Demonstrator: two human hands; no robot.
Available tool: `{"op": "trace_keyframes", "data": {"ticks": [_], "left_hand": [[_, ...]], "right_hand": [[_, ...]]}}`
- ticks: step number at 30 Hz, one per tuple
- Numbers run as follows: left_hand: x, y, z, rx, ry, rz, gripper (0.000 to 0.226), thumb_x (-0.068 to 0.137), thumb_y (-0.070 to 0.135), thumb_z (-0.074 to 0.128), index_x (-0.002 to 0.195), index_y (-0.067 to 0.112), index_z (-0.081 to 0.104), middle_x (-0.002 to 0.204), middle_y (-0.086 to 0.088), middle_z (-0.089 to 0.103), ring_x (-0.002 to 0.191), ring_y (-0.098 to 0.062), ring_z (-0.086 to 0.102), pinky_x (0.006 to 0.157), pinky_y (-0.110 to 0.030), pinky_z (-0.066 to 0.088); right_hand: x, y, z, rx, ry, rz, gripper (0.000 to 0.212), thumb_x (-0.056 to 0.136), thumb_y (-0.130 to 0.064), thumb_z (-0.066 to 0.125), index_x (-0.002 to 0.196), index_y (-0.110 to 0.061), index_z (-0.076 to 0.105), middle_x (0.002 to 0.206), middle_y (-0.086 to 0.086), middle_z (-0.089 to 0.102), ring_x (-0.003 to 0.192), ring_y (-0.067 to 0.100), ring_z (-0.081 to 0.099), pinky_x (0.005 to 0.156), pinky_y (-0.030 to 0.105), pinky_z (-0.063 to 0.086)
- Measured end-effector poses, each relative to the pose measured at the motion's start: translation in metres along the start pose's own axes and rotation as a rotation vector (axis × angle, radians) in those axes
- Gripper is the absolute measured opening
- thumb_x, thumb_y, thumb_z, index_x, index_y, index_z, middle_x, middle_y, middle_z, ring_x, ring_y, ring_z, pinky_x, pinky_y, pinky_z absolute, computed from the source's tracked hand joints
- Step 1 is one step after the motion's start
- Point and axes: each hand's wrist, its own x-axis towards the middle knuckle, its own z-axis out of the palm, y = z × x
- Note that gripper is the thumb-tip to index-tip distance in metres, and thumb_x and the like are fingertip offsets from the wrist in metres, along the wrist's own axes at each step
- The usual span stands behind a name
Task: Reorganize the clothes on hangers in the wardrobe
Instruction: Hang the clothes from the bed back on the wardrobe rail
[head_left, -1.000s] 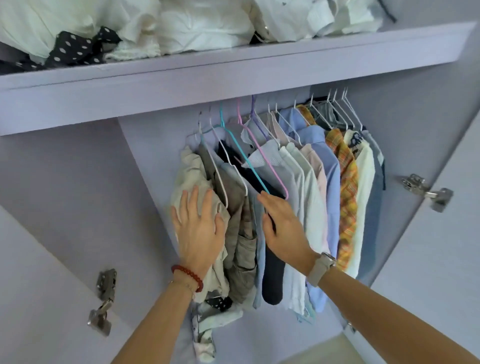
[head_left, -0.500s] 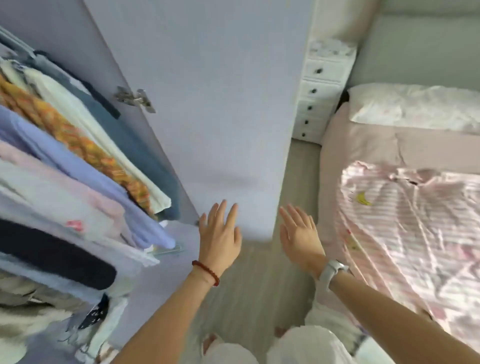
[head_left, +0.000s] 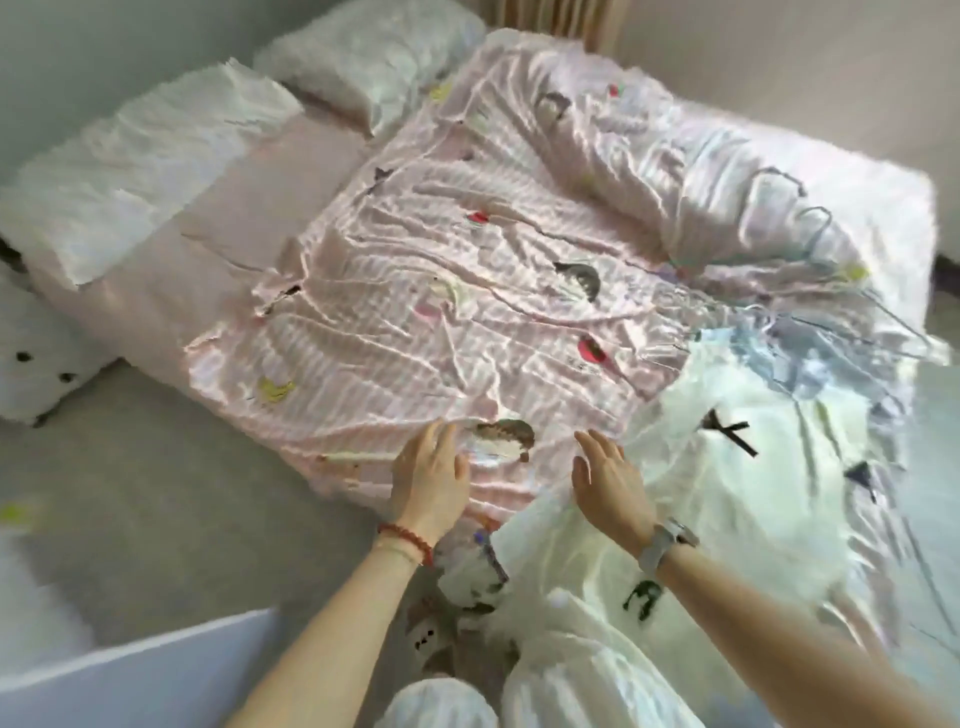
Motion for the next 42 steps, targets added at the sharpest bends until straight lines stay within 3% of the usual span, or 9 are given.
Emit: {"op": "trace_keyframes", "data": {"ticks": [3, 11, 19, 23, 26, 29, 33, 38, 42], "left_hand": [[0.031, 0.059, 0.021, 0.056, -0.077, 0.292, 0.042, 0.094, 0.018, 0.040, 0.136, 0.013, 0.040, 0.139, -0.006, 0.041, 0.126, -0.022, 0.037, 0.104, -0.031, 0.028], [0.092, 0.211, 0.109, 0.075, -0.326, 0.529, 0.041, 0.094, 0.017, 0.037, 0.135, 0.013, 0.040, 0.139, -0.006, 0.040, 0.129, -0.022, 0.034, 0.106, -0.034, 0.029], [0.198, 0.323, 0.229, 0.186, -0.272, 0.496, 0.051, 0.095, 0.028, 0.038, 0.143, 0.019, 0.025, 0.150, -0.007, 0.024, 0.137, -0.023, 0.020, 0.111, -0.042, 0.020], [0.239, 0.349, 0.273, 0.364, -0.345, 0.449, 0.058, 0.095, 0.045, 0.029, 0.146, 0.028, 0.009, 0.155, 0.001, 0.010, 0.142, -0.019, 0.004, 0.112, -0.053, 0.001], [0.250, 0.358, 0.290, 0.453, -0.342, 0.457, 0.053, 0.094, 0.051, 0.028, 0.140, 0.025, 0.027, 0.144, -0.006, 0.030, 0.136, -0.022, 0.023, 0.111, -0.056, -0.001], [0.247, 0.361, 0.293, 0.429, -0.203, 0.514, 0.044, 0.090, 0.054, 0.037, 0.125, 0.027, 0.044, 0.118, -0.007, 0.042, 0.116, -0.027, 0.041, 0.102, -0.044, 0.027], [0.234, 0.355, 0.286, 0.336, -0.139, 0.564, 0.038, 0.090, 0.048, 0.046, 0.118, 0.023, 0.052, 0.131, -0.009, 0.033, 0.124, -0.028, 0.030, 0.100, -0.041, 0.029], [0.213, 0.347, 0.243, 0.088, -0.112, 0.674, 0.025, 0.095, 0.034, 0.044, 0.097, 0.013, 0.056, 0.080, -0.003, 0.062, 0.077, -0.028, 0.060, 0.056, -0.031, 0.030], [0.184, 0.310, 0.183, 0.066, 0.034, 0.675, 0.017, 0.092, 0.026, 0.053, 0.098, 0.014, 0.063, 0.067, -0.003, 0.065, 0.062, -0.030, 0.061, 0.048, -0.026, 0.028]], "right_hand": [[-0.012, 0.052, -0.010, 0.042, 0.061, 0.220, 0.043, 0.095, -0.016, 0.037, 0.137, -0.008, 0.037, 0.141, 0.012, 0.040, 0.128, 0.028, 0.038, 0.106, 0.035, 0.029], [-0.002, 0.202, -0.054, 0.191, 0.293, 0.587, 0.038, 0.091, -0.010, 0.044, 0.128, -0.001, 0.046, 0.134, 0.016, 0.045, 0.125, 0.033, 0.039, 0.103, 0.041, 0.031], [0.110, 0.383, -0.105, -0.058, 0.245, 0.588, 0.048, 0.094, -0.017, 0.038, 0.140, -0.008, 0.028, 0.147, 0.011, 0.030, 0.136, 0.026, 0.026, 0.112, 0.043, 0.019], [0.149, 0.437, -0.104, -0.102, 0.095, 0.612, 0.051, 0.098, -0.028, 0.027, 0.145, -0.018, 0.013, 0.153, 0.002, 0.018, 0.142, 0.021, 0.010, 0.114, 0.049, 0.004], [0.154, 0.452, -0.092, -0.175, 0.127, 0.585, 0.041, 0.097, -0.031, 0.032, 0.134, -0.015, 0.036, 0.128, 0.010, 0.049, 0.126, 0.027, 0.036, 0.112, 0.047, 0.015], [0.150, 0.453, -0.084, -0.148, 0.375, 0.494, 0.024, 0.094, -0.024, 0.044, 0.099, -0.005, 0.059, 0.097, 0.016, 0.058, 0.098, 0.033, 0.049, 0.093, 0.042, 0.030], [0.142, 0.440, -0.086, -0.112, 0.677, 0.431, 0.033, 0.087, -0.022, 0.041, 0.074, 0.001, 0.059, 0.071, 0.019, 0.057, 0.069, 0.036, 0.056, 0.069, 0.042, 0.035], [0.117, 0.408, -0.091, -0.005, 0.714, 0.364, 0.036, 0.089, -0.024, 0.036, 0.076, 0.000, 0.059, 0.072, 0.017, 0.056, 0.068, 0.036, 0.055, 0.069, 0.042, 0.033], [0.106, 0.358, -0.104, -0.023, 0.656, 0.165, 0.032, 0.089, -0.024, 0.038, 0.075, -0.006, 0.060, 0.067, 0.007, 0.060, 0.063, 0.029, 0.058, 0.070, 0.034, 0.027]]}}
